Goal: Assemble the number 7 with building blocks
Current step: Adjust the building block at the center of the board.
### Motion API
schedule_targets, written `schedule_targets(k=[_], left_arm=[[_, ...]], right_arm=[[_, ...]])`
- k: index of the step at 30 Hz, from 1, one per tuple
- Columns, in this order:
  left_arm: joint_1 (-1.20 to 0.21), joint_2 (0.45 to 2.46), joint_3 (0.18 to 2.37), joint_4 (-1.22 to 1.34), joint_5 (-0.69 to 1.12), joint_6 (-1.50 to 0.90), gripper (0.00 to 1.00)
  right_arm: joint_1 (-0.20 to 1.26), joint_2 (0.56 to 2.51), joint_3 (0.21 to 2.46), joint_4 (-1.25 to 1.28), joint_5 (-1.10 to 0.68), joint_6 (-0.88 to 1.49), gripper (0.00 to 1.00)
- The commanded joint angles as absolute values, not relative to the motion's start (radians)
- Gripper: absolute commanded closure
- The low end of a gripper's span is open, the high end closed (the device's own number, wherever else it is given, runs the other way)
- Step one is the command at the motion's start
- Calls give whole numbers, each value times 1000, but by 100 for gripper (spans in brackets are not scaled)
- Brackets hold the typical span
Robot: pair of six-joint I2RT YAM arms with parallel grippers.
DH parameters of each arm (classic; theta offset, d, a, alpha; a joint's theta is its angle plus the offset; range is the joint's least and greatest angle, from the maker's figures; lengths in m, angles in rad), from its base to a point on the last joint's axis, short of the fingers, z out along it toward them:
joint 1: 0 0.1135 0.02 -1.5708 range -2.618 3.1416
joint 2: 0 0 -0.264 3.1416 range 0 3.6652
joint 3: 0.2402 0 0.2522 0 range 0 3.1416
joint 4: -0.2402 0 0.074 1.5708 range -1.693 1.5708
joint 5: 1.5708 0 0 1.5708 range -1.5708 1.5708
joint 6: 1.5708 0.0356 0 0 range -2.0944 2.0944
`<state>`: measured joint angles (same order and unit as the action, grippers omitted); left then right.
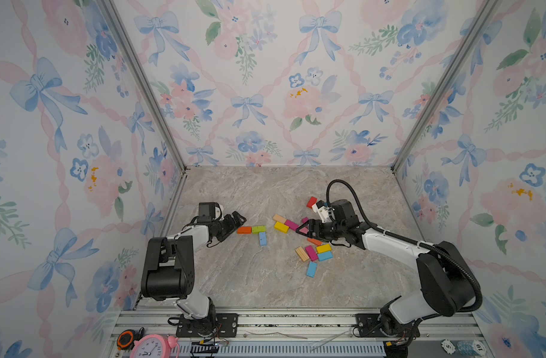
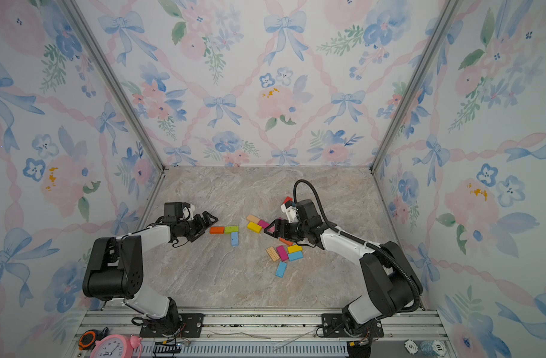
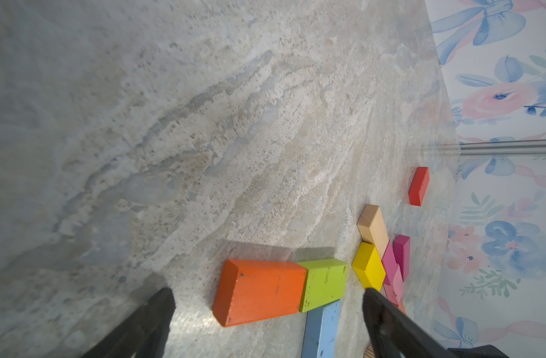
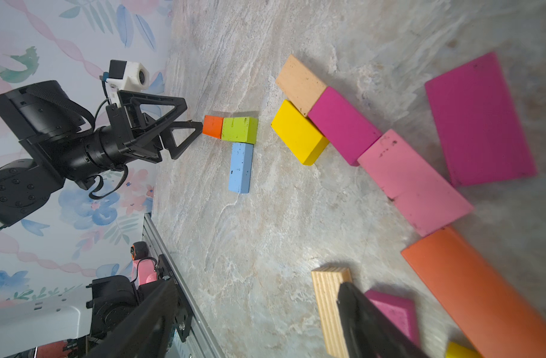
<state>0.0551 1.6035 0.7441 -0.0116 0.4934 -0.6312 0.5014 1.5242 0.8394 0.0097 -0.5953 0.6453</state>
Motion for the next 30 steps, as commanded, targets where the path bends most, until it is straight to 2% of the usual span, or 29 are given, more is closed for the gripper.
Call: schedule_targets(k=[1, 30], left_arm=[[68, 1611, 725, -51, 455, -629, 3], [79, 1634, 724, -17, 515, -642, 3]], right_arm=[[491, 1494, 824, -26, -609, 632, 16], [486, 1489, 811, -21, -614, 631, 16]])
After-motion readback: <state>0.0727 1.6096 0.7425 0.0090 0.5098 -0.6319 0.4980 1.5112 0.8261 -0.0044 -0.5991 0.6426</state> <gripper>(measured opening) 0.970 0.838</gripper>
